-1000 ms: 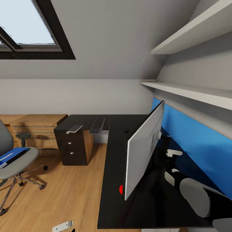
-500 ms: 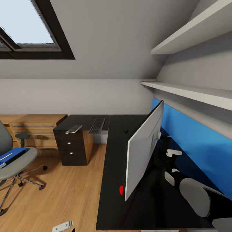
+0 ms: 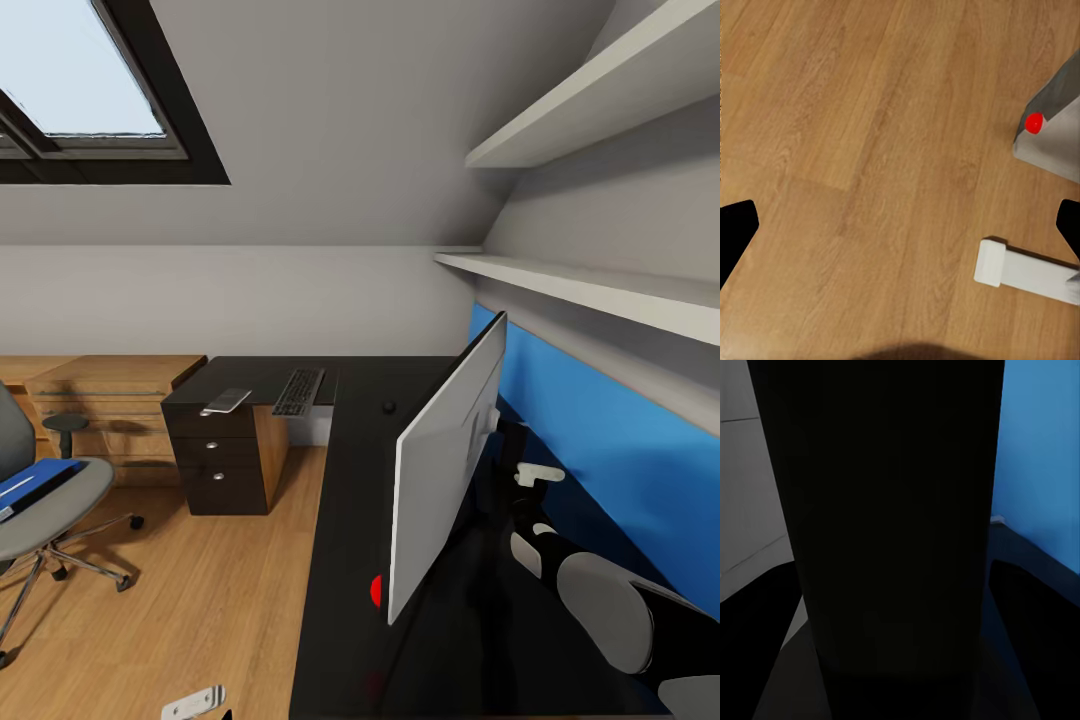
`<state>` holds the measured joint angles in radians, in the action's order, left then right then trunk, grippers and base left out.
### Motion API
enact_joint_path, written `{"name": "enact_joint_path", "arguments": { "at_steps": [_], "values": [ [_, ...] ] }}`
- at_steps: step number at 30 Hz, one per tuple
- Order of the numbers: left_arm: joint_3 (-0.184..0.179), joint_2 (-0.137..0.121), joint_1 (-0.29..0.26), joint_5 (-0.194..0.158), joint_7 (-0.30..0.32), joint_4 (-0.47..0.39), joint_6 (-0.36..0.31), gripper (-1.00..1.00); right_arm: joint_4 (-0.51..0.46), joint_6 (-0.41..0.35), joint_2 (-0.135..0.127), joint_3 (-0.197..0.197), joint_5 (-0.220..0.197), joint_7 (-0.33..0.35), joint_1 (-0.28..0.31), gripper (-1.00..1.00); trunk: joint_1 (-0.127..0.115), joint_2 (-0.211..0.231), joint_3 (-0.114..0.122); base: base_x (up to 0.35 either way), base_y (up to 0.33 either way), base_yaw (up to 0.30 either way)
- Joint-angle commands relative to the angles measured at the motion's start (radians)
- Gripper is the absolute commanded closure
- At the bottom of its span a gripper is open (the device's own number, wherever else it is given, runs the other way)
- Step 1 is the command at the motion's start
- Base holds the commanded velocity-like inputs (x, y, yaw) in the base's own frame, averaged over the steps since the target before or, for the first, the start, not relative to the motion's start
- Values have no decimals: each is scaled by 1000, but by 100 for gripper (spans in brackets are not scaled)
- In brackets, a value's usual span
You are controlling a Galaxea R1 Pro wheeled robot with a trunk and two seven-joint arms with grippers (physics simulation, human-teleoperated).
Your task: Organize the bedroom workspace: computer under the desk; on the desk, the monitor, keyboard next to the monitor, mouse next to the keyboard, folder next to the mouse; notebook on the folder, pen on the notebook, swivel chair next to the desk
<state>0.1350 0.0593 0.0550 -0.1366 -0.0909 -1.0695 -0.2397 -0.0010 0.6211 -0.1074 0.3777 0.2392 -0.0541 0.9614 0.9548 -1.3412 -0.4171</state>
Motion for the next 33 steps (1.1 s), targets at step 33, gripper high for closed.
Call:
{"name": "enact_joint_path", "arguments": {
  "at_steps": [33],
  "values": [
    [39, 1, 0, -11, -1, -3, -5, -100, 4, 3, 0, -10, -34, -9, 0, 100, 11, 0, -1, 1, -27, 0]
  ]
}}
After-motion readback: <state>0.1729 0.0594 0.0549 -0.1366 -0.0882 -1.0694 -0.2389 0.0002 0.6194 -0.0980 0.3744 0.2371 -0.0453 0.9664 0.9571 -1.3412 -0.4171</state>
